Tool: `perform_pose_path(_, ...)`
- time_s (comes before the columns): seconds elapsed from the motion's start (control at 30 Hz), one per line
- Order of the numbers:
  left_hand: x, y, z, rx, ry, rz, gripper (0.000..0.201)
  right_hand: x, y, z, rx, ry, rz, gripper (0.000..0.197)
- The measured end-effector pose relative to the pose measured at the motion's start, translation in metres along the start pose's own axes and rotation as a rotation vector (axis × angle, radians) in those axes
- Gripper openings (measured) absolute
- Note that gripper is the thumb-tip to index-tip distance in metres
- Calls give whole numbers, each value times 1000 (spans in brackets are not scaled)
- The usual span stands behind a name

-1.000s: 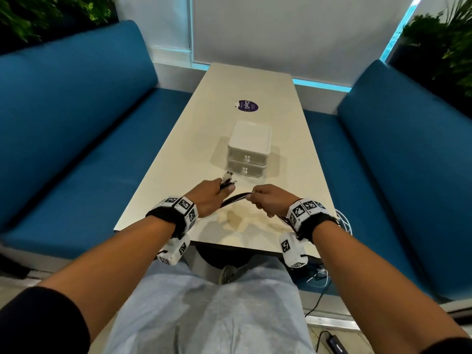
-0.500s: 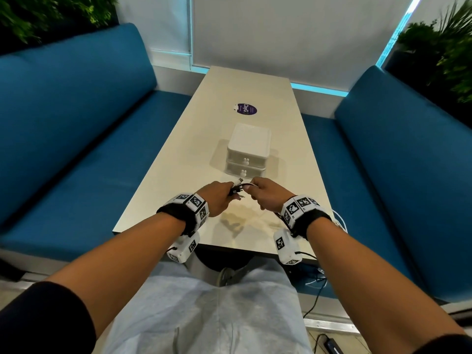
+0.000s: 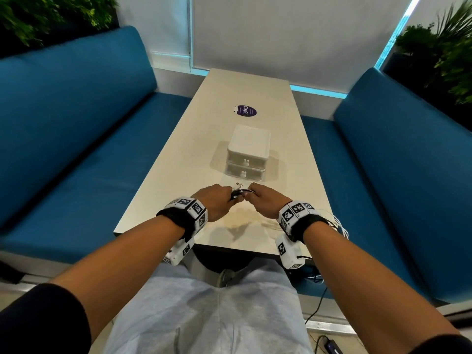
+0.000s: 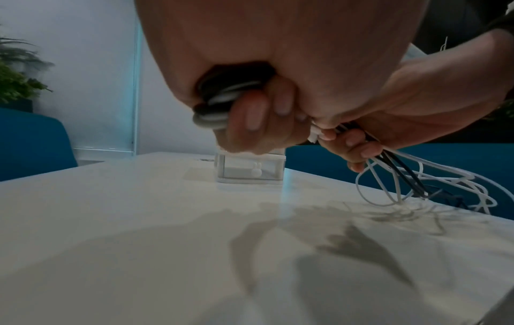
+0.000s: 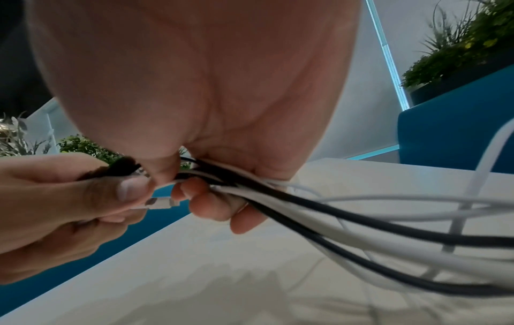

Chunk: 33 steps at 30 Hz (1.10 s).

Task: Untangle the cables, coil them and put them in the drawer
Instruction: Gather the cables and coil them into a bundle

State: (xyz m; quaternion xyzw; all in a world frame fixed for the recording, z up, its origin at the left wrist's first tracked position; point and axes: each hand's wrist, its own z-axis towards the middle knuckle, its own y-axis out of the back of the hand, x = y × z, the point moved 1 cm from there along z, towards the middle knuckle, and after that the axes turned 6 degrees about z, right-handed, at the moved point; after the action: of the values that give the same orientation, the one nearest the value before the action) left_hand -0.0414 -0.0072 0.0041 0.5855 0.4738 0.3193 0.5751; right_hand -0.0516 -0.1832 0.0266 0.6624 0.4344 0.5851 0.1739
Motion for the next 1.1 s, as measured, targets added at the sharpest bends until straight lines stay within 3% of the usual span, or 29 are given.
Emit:
perform_pose_path(0.13, 5, 3, -3, -56, 32, 71, 43, -1, 2, -1, 4, 13, 25, 30)
perform_pose_path(0.23, 16, 18, 0, -138, 68, 49, 39, -3, 3, -6, -11, -3, -148, 28)
perform_pose_path(0.37, 43, 42, 7, -253, 169, -14, 49, -8, 8, -6, -68, -52, -257, 32)
perform_pose_path(0.67, 60, 29, 8, -262, 296, -131, 53, -28, 7, -14, -86, -85, -302, 36)
perform_pose_path(0.93, 39, 18, 17, -213, 266, -188, 55, -39, 2, -16, 33, -196, -423, 38)
perform_pose_path(1.0, 37, 18, 20, -224, 243, -241, 57, -31, -1, -11, 1, -163, -366, 49)
perform_pose_path(1.1, 33, 18, 19, -233, 212, -312, 58, -15, -4, -1, -98, -96, -98, 79)
